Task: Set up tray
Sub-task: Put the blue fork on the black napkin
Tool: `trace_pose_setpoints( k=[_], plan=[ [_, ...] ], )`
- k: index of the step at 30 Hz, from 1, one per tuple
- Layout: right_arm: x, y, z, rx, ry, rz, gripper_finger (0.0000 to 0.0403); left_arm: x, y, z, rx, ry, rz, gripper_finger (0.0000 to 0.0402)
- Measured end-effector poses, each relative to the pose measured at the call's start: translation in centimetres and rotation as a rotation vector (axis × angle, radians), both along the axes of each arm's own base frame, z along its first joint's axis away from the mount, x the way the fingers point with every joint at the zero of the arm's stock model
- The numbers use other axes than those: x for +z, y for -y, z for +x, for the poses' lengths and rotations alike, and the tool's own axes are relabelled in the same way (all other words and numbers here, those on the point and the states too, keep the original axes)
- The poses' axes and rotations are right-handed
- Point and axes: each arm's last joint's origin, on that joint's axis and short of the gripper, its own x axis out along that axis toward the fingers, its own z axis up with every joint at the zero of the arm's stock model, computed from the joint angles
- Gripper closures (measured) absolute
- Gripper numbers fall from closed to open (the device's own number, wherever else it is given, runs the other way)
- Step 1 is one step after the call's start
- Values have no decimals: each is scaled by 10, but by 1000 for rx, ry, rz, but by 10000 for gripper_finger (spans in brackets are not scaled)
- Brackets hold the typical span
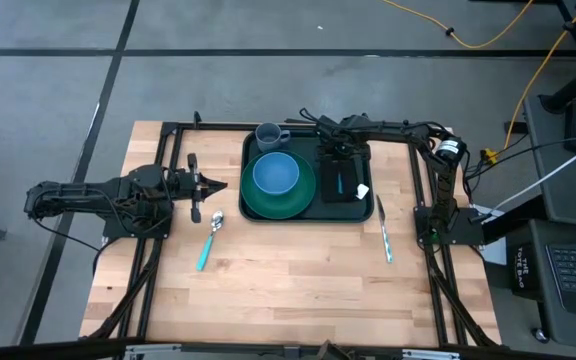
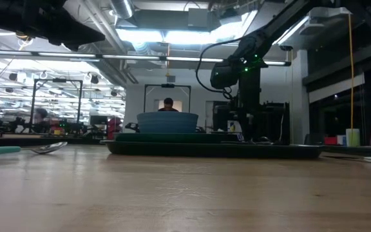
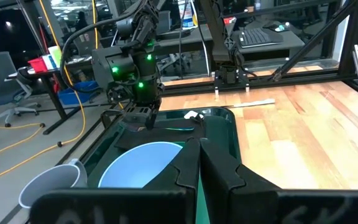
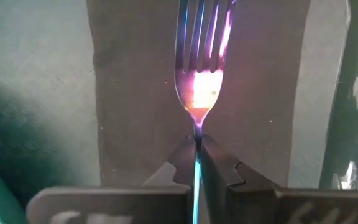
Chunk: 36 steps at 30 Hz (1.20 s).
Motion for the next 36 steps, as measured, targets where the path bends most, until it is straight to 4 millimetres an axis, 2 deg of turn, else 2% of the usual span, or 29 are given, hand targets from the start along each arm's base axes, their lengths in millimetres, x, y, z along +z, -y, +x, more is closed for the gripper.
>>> trace_pose_setpoints(
  k=[10, 17, 36],
  plan=[
    [0, 0, 0, -13, 6, 2, 389, 0, 0, 0, 0, 0, 0, 397],
    [-14, -5, -6, -20, 0, 39, 389, 0, 0, 0, 0, 0, -1, 398],
    [-14, -2, -4, 8, 25, 21, 388, 0, 0, 0, 0, 0, -1, 397]
  ],
)
